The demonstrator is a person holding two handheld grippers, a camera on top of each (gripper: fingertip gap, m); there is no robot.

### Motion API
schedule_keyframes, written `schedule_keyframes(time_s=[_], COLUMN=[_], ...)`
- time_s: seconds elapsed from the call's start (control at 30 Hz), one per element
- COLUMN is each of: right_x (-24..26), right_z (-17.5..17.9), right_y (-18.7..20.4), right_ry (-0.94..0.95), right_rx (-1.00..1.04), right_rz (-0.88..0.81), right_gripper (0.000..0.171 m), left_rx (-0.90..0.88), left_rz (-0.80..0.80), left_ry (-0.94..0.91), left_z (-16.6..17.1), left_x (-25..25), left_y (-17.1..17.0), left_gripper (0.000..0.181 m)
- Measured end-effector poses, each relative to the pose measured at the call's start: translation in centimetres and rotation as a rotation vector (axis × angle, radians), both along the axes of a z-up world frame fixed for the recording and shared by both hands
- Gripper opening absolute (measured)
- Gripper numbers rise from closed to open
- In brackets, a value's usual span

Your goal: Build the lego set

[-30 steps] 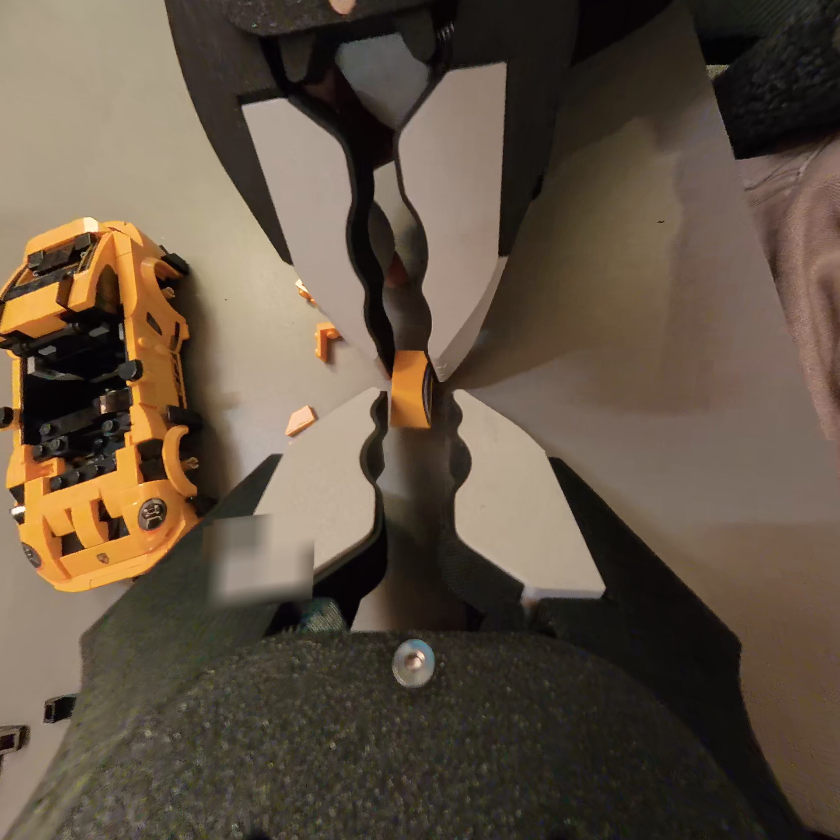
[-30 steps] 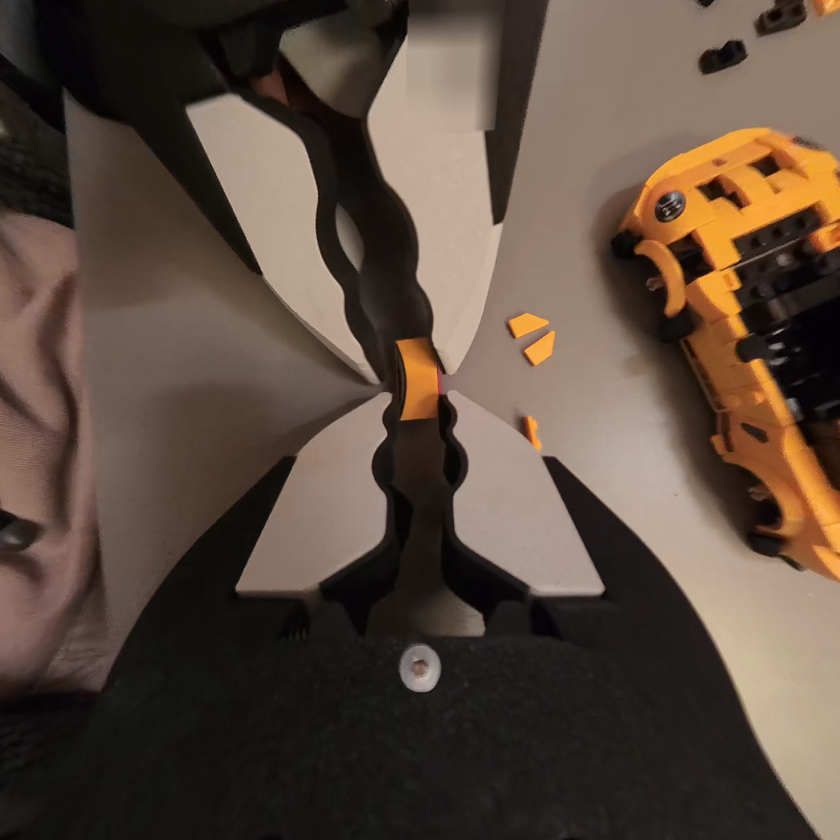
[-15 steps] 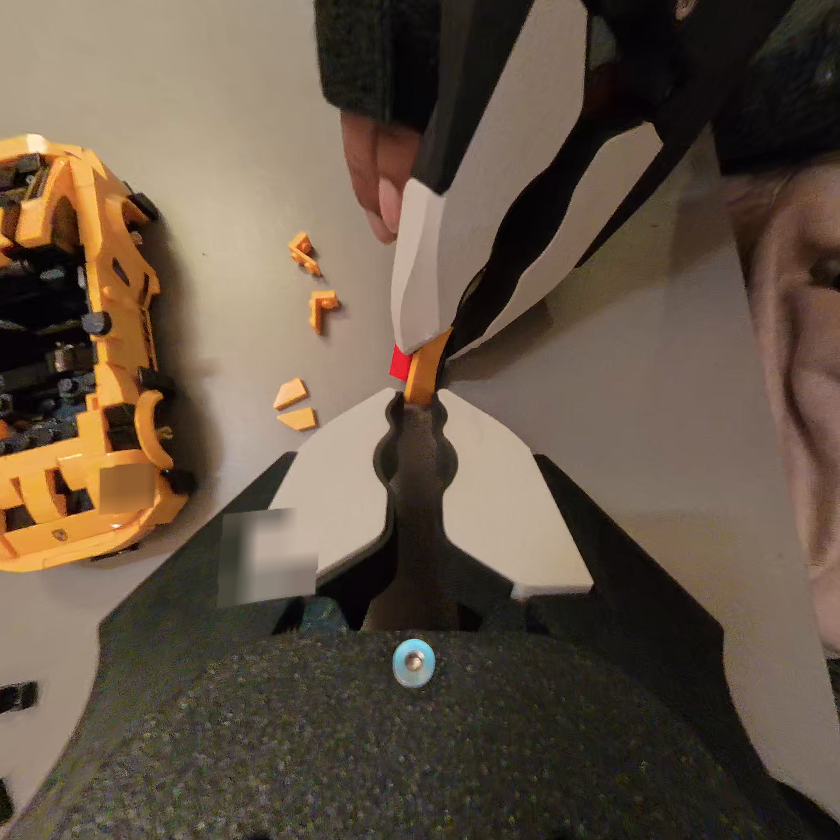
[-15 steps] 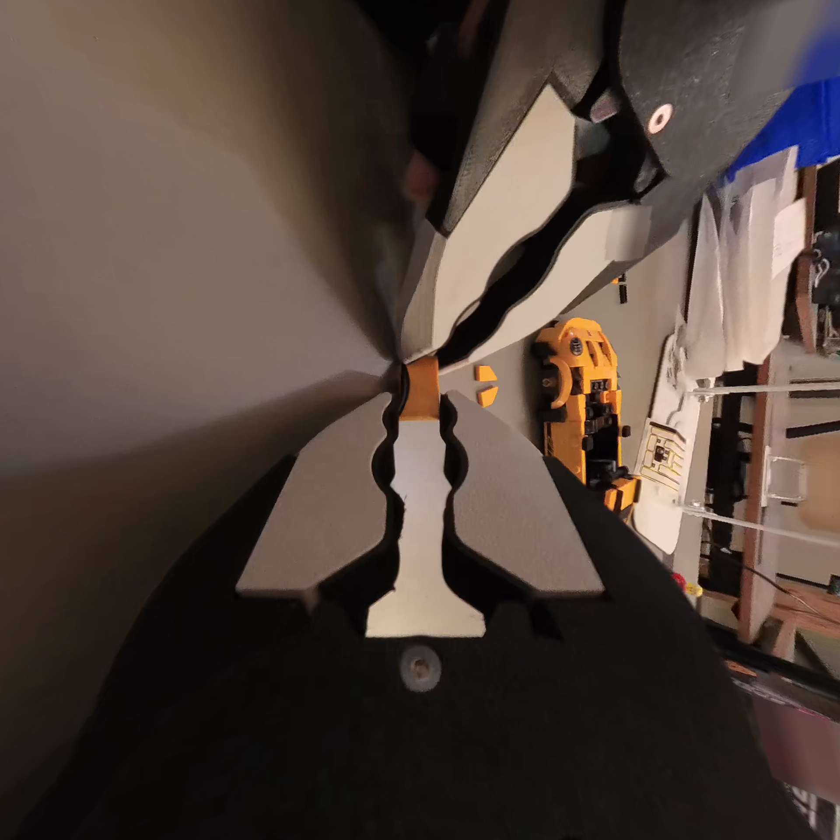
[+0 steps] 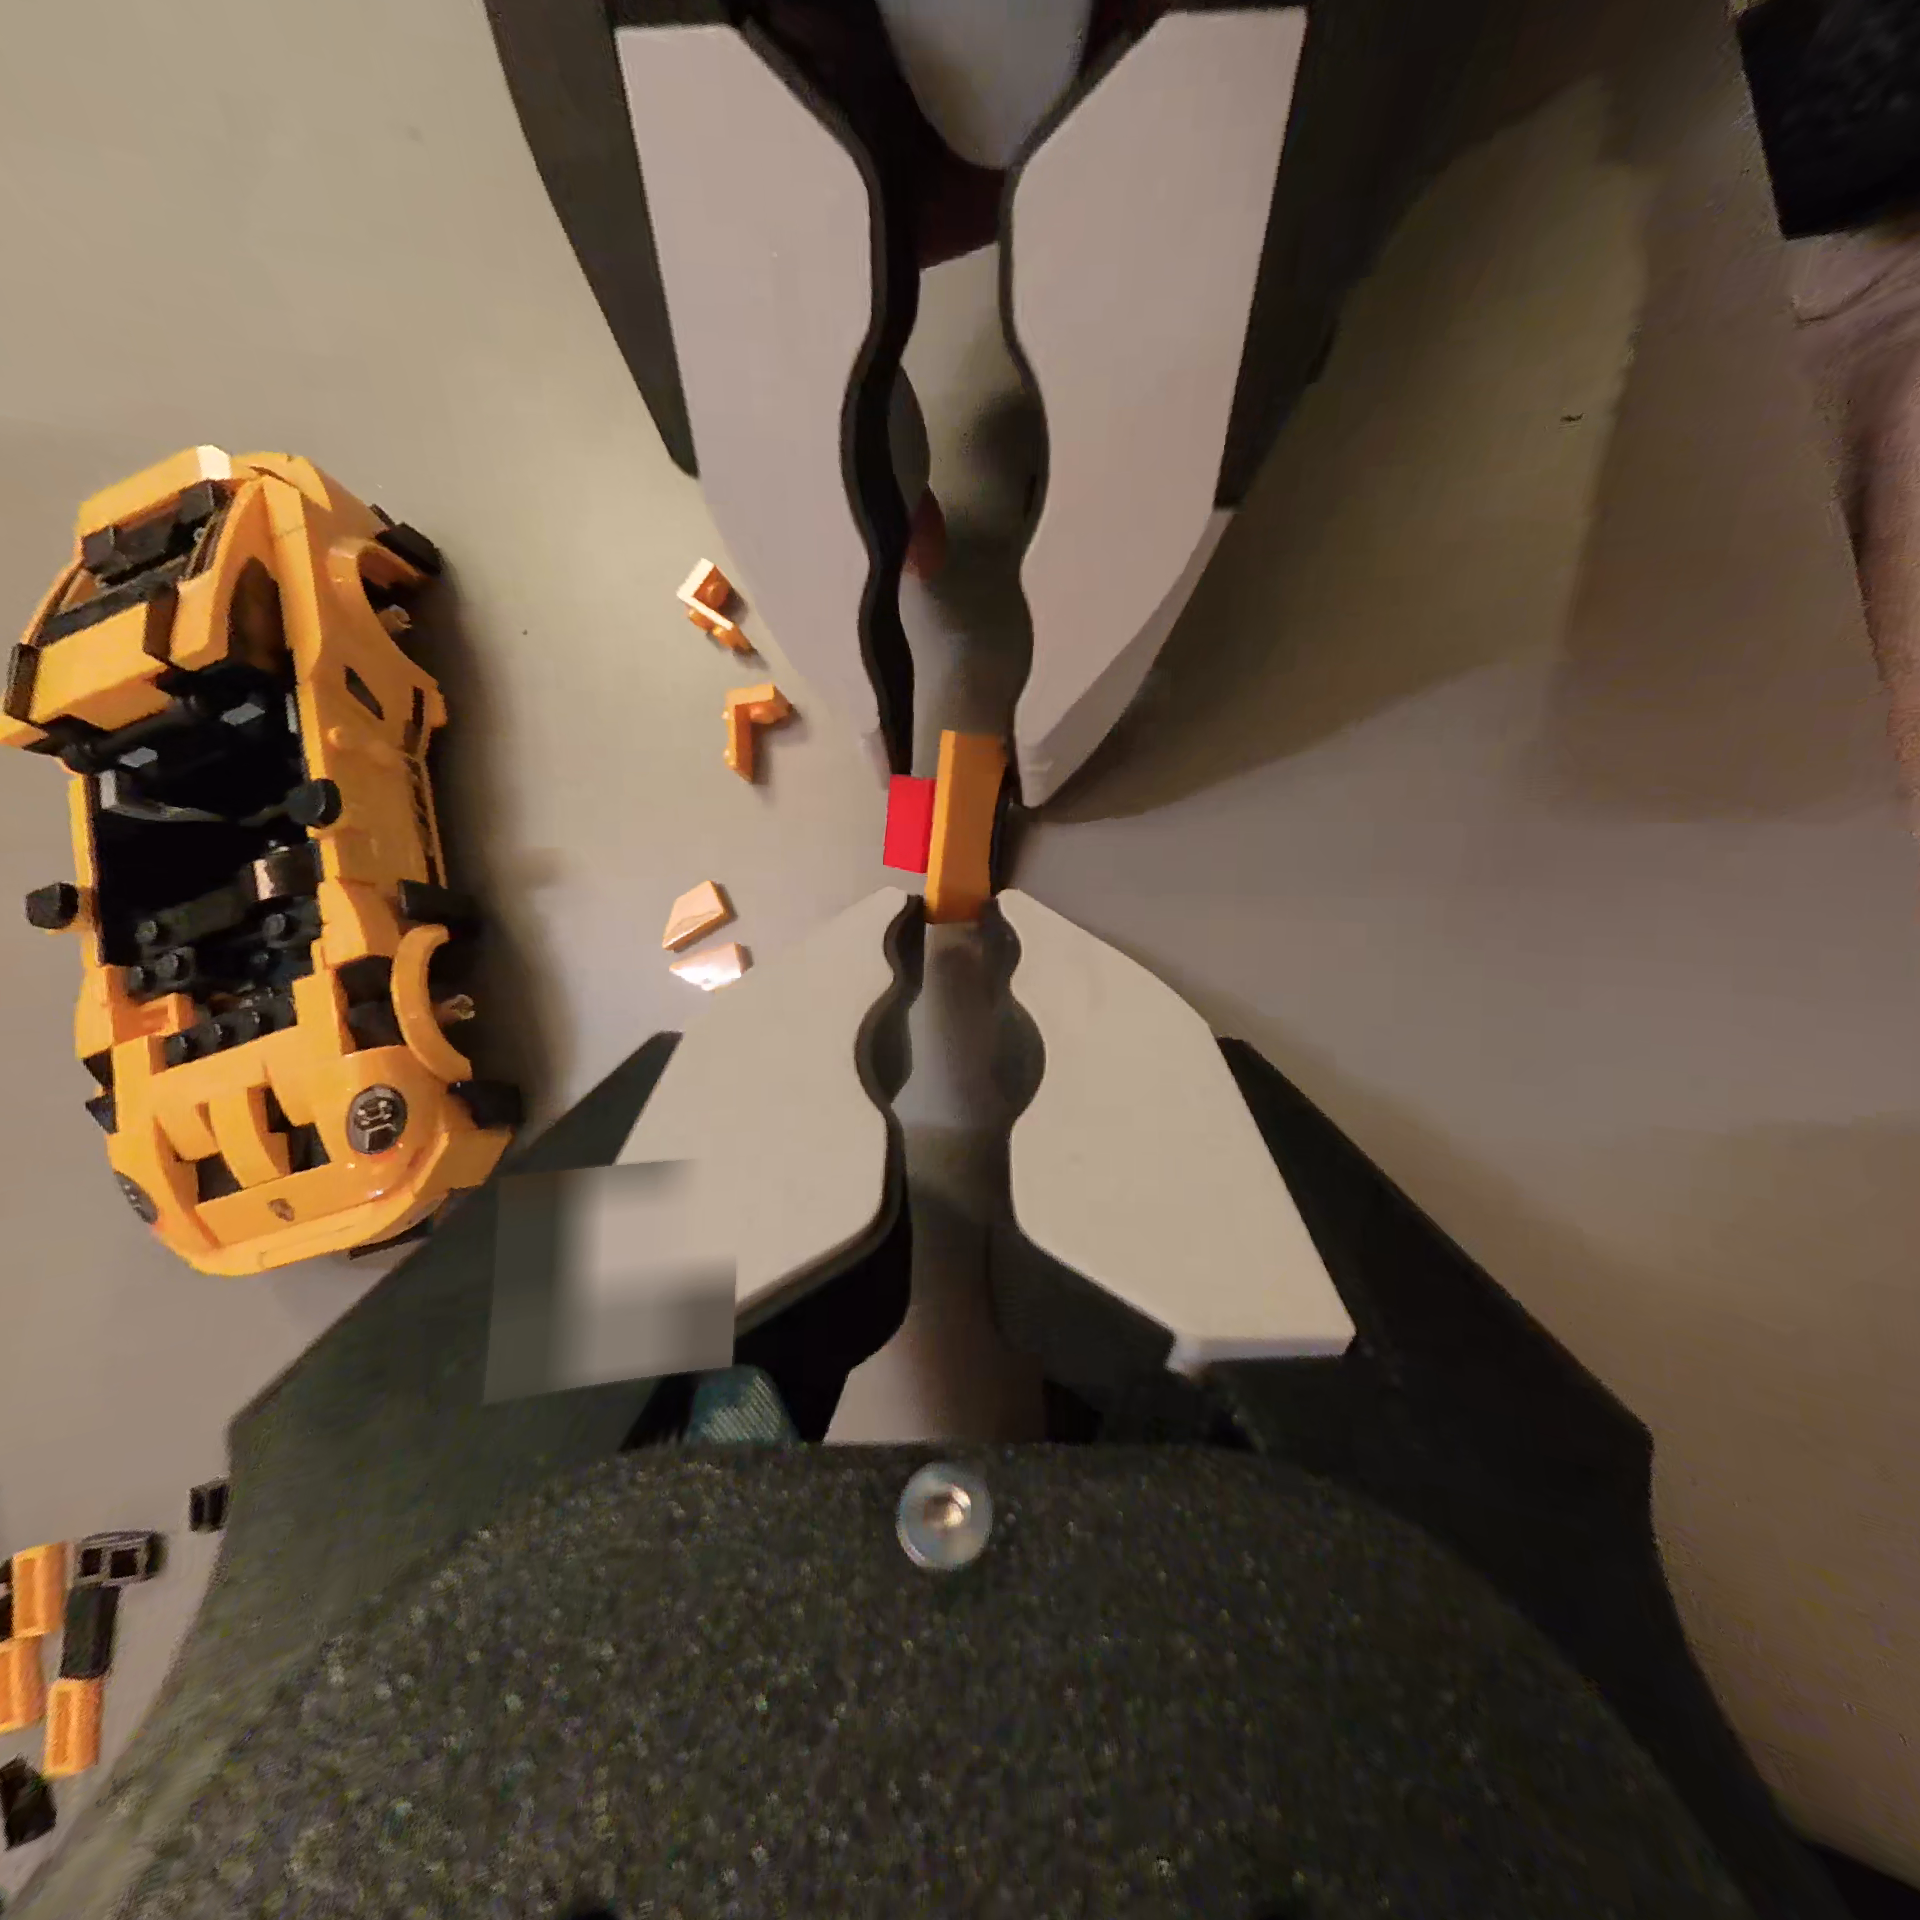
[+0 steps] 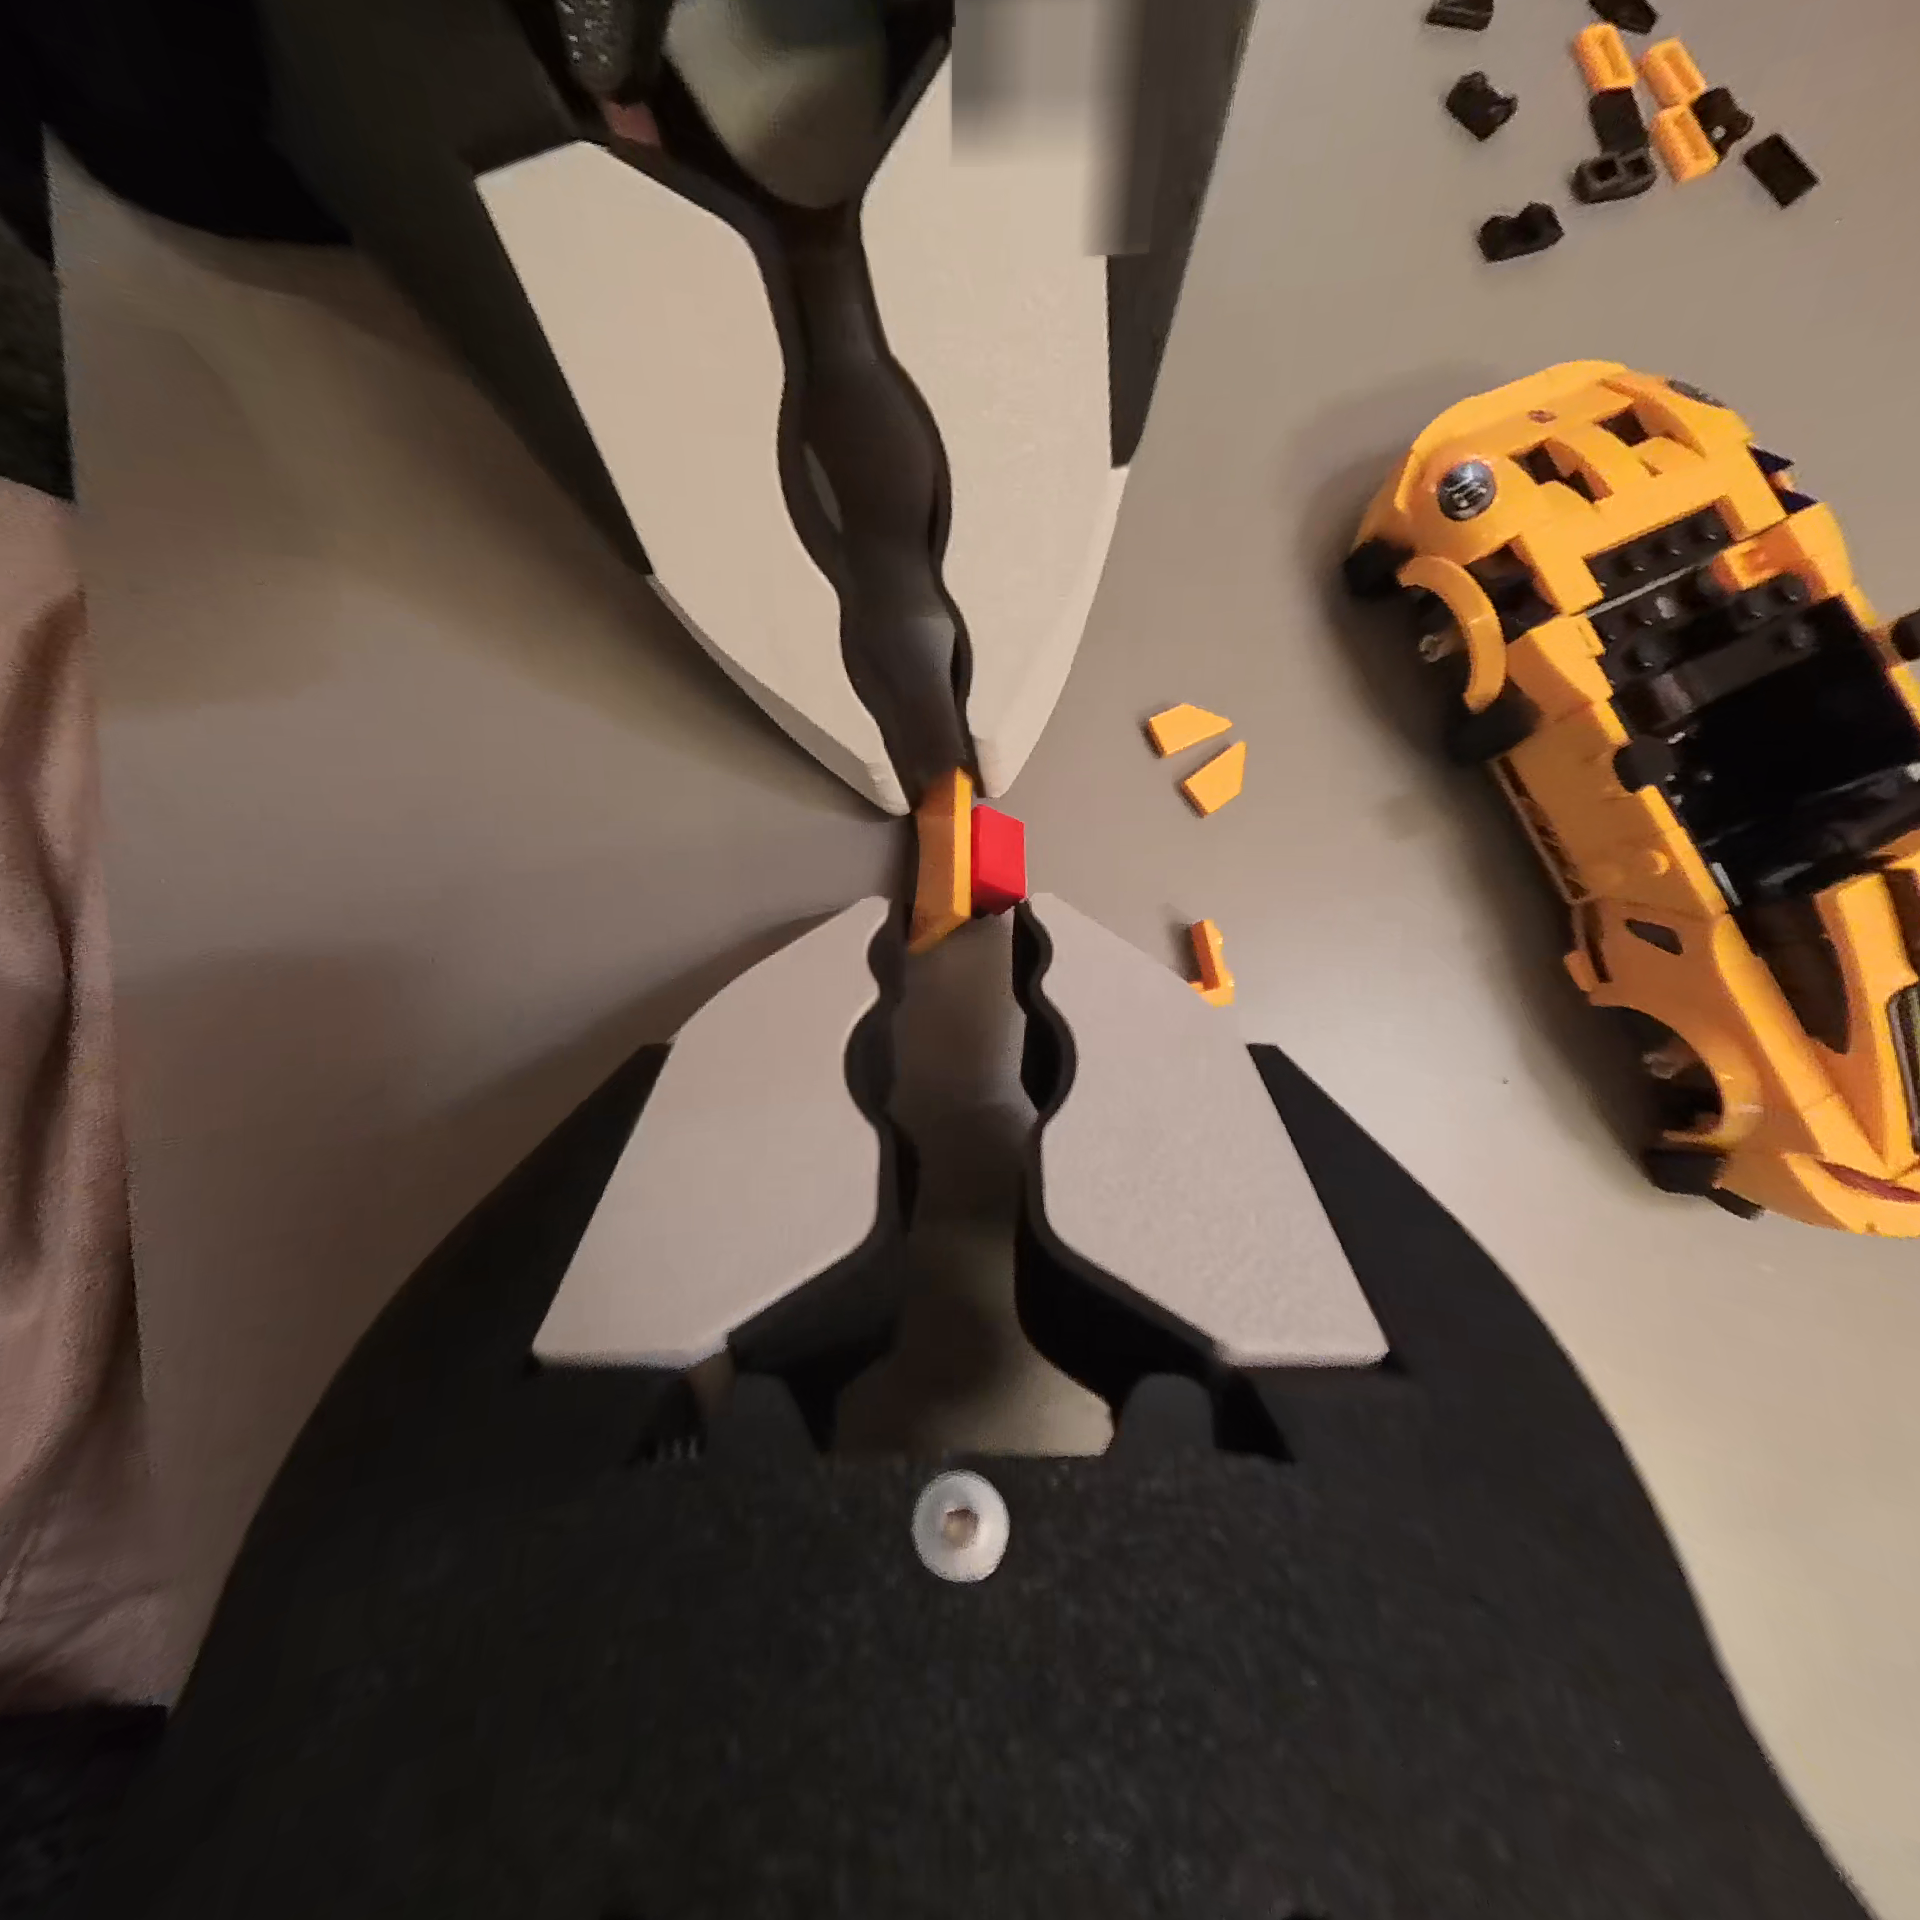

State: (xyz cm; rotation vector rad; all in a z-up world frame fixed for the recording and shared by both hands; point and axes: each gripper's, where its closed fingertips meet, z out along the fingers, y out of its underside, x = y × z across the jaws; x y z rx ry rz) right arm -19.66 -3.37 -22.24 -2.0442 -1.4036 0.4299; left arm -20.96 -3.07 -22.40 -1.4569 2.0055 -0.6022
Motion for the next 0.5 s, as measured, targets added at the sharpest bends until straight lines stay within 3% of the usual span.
schedule_keyframes(time_s=[0.17, 0.27, 0.37, 0.43, 0.5], right_x=[0.2, 1.3, 1.8, 1.6, 1.3], right_z=[0.2, 0.4, 0.8, 1.0, 0.9], right_y=[0.2, 0.0, -0.6, -0.8, -1.1], right_ry=[-0.014, -0.142, -0.261, -0.302, -0.341], right_rx=[-0.024, -0.03, -0.061, -0.066, -0.086], right_rz=[-0.017, 0.016, 0.067, 0.092, 0.118], right_gripper=[0.016, 0.015, 0.015, 0.003, 0.003], left_rx=[-0.023, -0.03, -0.06, -0.065, -0.055], left_rz=[0.005, 0.024, 0.02, 0.002, -0.002], left_ry=[0.002, -0.044, -0.104, -0.115, -0.098], left_z=[-0.2, 0.5, 1.5, 1.6, 1.3], left_x=[0.0, 0.4, 0.8, 1.1, 1.1], left_y=[0.0, 0.3, 0.1, -0.4, -0.6], left_gripper=[0.011, 0.02, 0.017, 0.014, 0.011])
